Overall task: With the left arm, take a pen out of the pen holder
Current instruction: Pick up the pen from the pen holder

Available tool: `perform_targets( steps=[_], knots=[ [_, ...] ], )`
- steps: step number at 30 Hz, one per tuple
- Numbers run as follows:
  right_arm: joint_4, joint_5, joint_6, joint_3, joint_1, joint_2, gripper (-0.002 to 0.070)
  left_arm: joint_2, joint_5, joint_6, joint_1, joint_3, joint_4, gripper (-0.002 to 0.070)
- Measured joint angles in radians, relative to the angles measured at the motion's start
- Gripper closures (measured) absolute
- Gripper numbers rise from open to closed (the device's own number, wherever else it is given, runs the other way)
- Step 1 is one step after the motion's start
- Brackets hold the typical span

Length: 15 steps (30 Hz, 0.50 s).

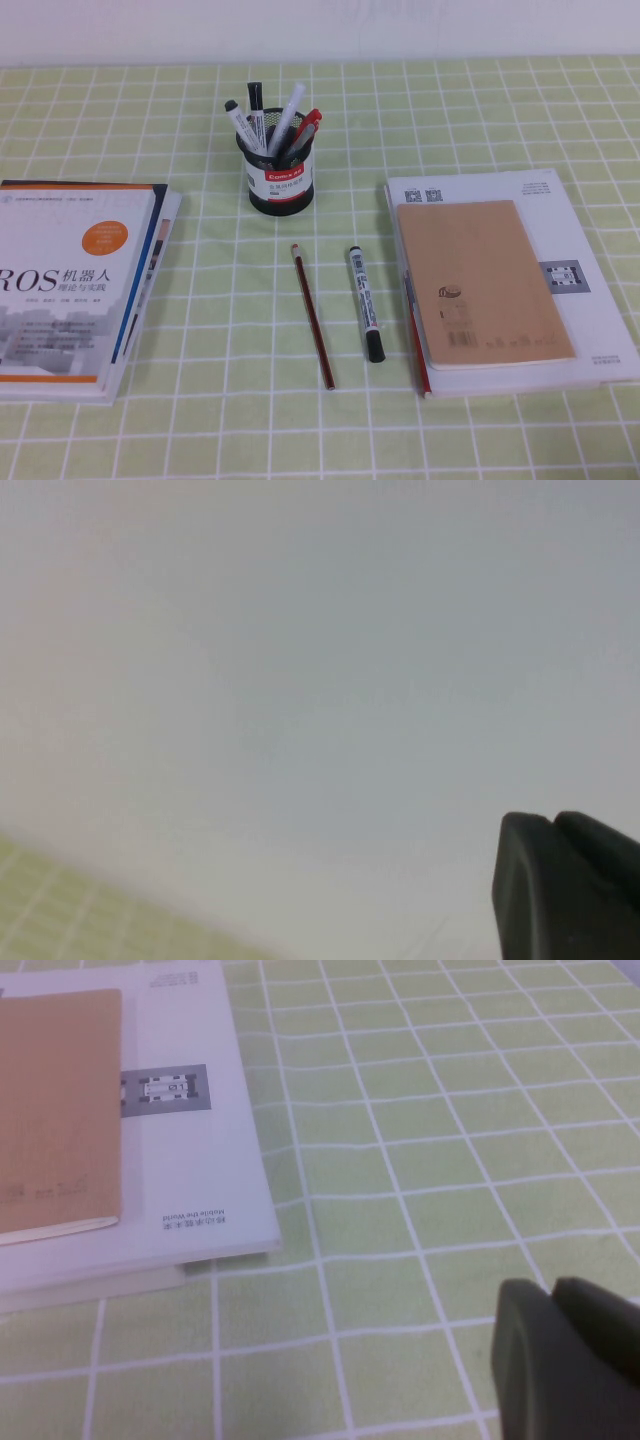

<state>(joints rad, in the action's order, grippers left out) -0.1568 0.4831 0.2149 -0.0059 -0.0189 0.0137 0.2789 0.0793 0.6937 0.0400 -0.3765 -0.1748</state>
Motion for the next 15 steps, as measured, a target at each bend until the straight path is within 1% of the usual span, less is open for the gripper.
perform_targets(
  steps=[3, 6, 8, 10, 13, 15],
  knots=[
    [0.000, 0.000, 0.000, 0.000, 0.000, 0.000, 0.0688, 0.104, 0.000, 0.010, 0.000, 0.000, -0.112, 0.0683],
    [0.000, 0.000, 0.000, 0.000, 0.000, 0.000, 0.0688, 0.248, 0.025, 0.052, 0.000, 0.000, -0.160, 0.0683],
    [0.000, 0.000, 0.000, 0.000, 0.000, 0.000, 0.0688, 0.345, 0.067, 0.080, 0.002, 0.000, -0.195, 0.0683],
    [0.000, 0.000, 0.000, 0.000, 0.000, 0.000, 0.0688, 0.440, 0.156, 0.106, 0.002, 0.000, -0.279, 0.0683],
    [0.000, 0.000, 0.000, 0.000, 0.000, 0.000, 0.0689, 0.600, 0.364, 0.165, 0.002, -0.016, -0.490, 0.0683],
    [0.000, 0.000, 0.000, 0.000, 0.000, 0.000, 0.0689, 0.710, 0.466, 0.222, 0.004, -0.059, -0.635, 0.0683]
  ],
)
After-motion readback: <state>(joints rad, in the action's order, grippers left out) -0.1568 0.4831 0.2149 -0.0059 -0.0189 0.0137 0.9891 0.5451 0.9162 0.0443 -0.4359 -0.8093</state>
